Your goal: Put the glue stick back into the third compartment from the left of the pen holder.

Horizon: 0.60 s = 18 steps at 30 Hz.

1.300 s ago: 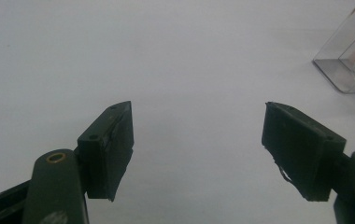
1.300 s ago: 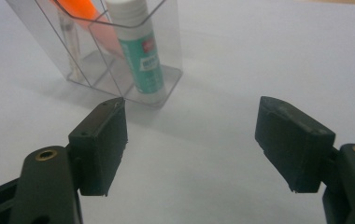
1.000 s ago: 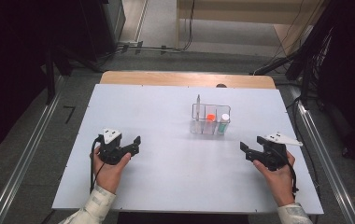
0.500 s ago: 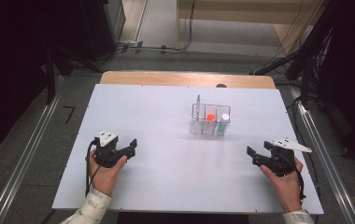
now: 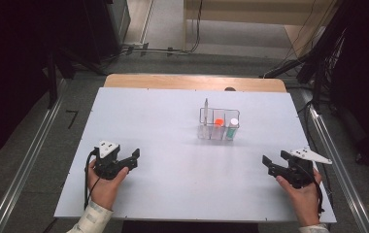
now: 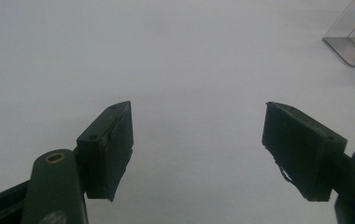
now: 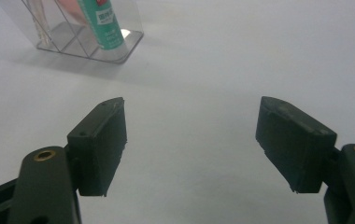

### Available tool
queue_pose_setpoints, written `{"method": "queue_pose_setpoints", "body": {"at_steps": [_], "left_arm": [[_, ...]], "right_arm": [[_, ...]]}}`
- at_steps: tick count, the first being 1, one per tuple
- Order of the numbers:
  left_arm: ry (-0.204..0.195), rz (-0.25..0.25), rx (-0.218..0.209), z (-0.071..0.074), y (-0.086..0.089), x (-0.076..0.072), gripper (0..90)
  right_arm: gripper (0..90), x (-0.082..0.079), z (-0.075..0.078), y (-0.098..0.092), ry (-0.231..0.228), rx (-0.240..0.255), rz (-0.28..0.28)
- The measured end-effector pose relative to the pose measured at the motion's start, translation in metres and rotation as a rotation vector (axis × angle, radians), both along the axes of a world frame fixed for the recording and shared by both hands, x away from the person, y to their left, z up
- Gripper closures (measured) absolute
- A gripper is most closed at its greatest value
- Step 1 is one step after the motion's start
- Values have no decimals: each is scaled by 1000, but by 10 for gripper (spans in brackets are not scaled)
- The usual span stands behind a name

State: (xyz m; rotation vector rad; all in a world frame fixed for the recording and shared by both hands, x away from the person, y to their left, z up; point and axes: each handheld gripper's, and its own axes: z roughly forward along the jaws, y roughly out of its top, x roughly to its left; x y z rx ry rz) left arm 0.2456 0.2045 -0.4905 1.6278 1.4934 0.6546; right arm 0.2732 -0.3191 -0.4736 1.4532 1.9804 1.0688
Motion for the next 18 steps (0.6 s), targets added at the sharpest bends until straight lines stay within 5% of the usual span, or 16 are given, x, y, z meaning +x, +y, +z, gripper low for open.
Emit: {"method": "queue_pose_setpoints", "body": {"at_steps": [18], "left_arm": [[2, 33, 11, -2, 20, -17, 245]], "right_arm": [[230, -4, -2, -10, 6, 0, -29]]}}
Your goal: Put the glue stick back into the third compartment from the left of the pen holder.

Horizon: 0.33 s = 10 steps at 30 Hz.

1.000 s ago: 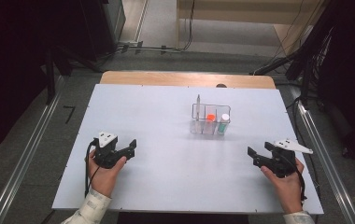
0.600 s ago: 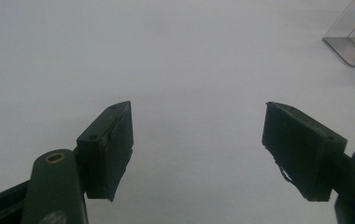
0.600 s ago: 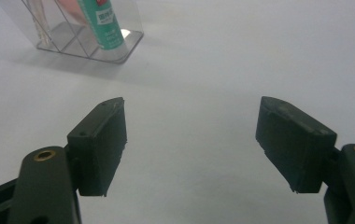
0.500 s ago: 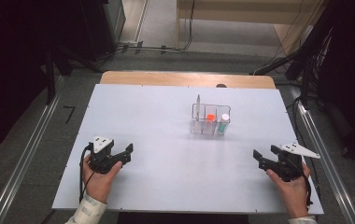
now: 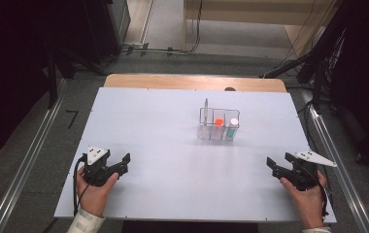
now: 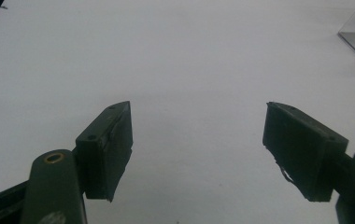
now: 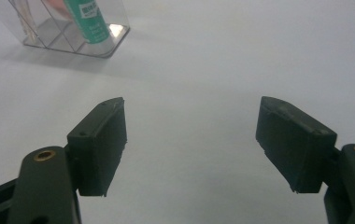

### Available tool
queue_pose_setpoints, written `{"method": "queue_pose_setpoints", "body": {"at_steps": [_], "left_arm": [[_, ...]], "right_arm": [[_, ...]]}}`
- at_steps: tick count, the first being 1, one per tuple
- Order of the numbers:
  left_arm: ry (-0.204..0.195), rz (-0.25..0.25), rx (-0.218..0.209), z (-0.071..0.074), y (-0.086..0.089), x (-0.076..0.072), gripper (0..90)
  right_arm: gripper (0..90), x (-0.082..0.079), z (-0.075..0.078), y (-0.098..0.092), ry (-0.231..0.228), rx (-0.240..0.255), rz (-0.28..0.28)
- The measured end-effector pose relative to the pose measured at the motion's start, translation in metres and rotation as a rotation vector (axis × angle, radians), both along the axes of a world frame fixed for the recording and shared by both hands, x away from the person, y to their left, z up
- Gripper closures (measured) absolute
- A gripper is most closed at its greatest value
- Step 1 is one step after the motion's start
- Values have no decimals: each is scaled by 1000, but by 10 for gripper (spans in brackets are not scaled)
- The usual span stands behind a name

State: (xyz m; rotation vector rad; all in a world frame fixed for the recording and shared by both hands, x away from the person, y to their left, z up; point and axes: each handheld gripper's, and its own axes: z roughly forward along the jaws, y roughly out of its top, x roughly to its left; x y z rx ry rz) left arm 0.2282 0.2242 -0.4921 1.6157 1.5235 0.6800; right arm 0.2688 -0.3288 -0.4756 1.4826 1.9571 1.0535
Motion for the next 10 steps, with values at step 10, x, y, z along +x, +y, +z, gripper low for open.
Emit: {"method": "queue_pose_setpoints", "body": {"at_steps": [10], "left_arm": [[11, 28, 10, -4, 8, 2, 243]], "right_arm": [[221, -2, -2, -8, 0, -20, -25]]}}
